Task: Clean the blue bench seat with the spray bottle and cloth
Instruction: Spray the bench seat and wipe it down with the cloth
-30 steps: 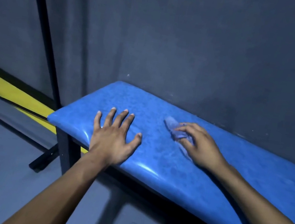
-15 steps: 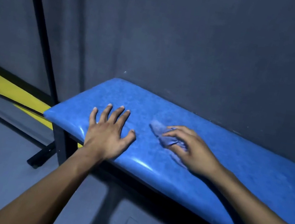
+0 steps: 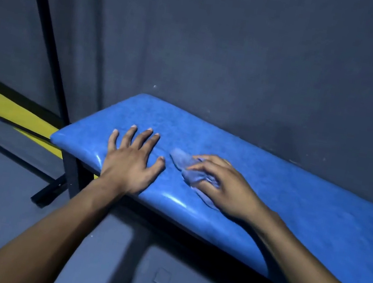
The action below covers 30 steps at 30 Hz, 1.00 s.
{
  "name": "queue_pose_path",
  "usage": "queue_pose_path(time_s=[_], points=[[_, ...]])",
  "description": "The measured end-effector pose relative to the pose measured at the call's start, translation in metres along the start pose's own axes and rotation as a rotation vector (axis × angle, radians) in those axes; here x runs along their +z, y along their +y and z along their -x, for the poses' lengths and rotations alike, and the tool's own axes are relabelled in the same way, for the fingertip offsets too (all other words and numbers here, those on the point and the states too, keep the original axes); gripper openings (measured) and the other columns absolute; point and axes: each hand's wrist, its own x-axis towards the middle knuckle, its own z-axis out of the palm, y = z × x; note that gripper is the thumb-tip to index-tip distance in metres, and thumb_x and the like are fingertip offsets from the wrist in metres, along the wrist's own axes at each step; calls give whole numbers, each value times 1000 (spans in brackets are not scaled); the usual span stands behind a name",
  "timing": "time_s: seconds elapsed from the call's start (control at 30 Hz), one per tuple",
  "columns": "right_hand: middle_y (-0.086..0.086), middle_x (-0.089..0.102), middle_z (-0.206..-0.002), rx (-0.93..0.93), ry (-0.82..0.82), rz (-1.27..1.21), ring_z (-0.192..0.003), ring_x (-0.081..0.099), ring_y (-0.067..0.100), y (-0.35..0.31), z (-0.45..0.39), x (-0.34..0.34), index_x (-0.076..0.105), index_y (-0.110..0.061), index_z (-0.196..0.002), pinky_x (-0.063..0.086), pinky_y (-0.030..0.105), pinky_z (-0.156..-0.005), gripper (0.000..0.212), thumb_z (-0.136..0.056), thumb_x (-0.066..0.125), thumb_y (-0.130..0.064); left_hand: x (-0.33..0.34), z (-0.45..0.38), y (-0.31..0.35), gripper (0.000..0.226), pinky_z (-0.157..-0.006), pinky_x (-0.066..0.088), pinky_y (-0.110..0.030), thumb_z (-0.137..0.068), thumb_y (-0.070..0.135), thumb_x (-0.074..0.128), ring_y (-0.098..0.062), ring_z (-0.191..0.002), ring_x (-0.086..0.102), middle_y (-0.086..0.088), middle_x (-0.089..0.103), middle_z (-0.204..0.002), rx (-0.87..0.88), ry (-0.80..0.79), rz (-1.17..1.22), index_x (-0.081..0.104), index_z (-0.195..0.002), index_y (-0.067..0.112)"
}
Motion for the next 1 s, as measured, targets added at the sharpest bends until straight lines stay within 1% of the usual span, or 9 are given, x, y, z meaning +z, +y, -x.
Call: queue_pose_path(time_s=[0.13,0.23,0.33,0.47,0.67,0.73,0.8,0.87,1.0], points=[[-9,65,-122,127,93,93,-120,61,11,53,39,-41,71,-24,-114,38,14,-102,21,-92,68,-26,2,1,3,82,-126,-6,-56,-89,69,10,-21,-161,1,13,17,-173,-12,-1,6,21,-163,34],[-3,68,-113,324,171,183,-112,63,25,96,3,-40,70,-29,-109,46,32,-94,20,-89,67,-27,1,1,5,82,-126,-7,-57,-90,68,11,-21,-161,0,13,16,-173,-18,0,7,20,-163,35],[0,69,-115,362,183,164,-112,63,29,81,-59,-9,71,-27,-108,49,39,-98,31,-82,63,-41,0,-1,2,82,-126,-6,-56,-89,69,11,-21,-161,1,13,16,-173,-10,-7,8,20,-163,35],[-7,66,-125,103,78,64,-121,59,13,20,-55,17,70,-27,-112,43,31,-106,26,-87,67,-32,1,-1,-1,84,-126,-4,-56,-87,71,10,-20,-161,4,13,19,-172,-3,4,7,23,-162,36],[-15,59,-133,138,71,64,-129,50,-3,22,93,-44,68,-31,-119,34,14,-107,23,-96,64,-36,2,1,-4,77,-125,-1,-57,-88,73,10,-24,-160,9,11,23,-171,13,6,21,28,-159,47],[-13,62,-128,212,117,124,-125,55,1,50,126,-69,69,-30,-117,38,17,-105,26,-94,61,-41,1,2,-3,75,-124,-2,-59,-90,74,7,-25,-160,9,14,23,-171,36,-19,4,25,-158,51],[-10,65,-122,353,166,193,-120,60,13,86,131,-83,68,-29,-116,45,29,-103,30,-90,58,-41,0,4,-3,72,-122,-3,-60,-91,74,5,-22,-160,10,20,22,-170,83,-26,-4,23,-158,54],[-2,68,-116,478,208,232,-114,63,26,114,107,-84,68,-26,-114,48,40,-97,31,-87,57,-39,-3,6,-3,70,-122,-2,-61,-92,74,4,-18,-160,13,24,22,-169,130,-23,-2,24,-157,56],[4,69,-117,483,202,163,-112,63,30,112,21,-47,72,-23,-109,48,40,-100,37,-83,60,-47,-3,3,-4,69,-123,0,-60,-92,76,8,-16,-159,16,25,26,-167,138,-25,9,28,-155,57]])
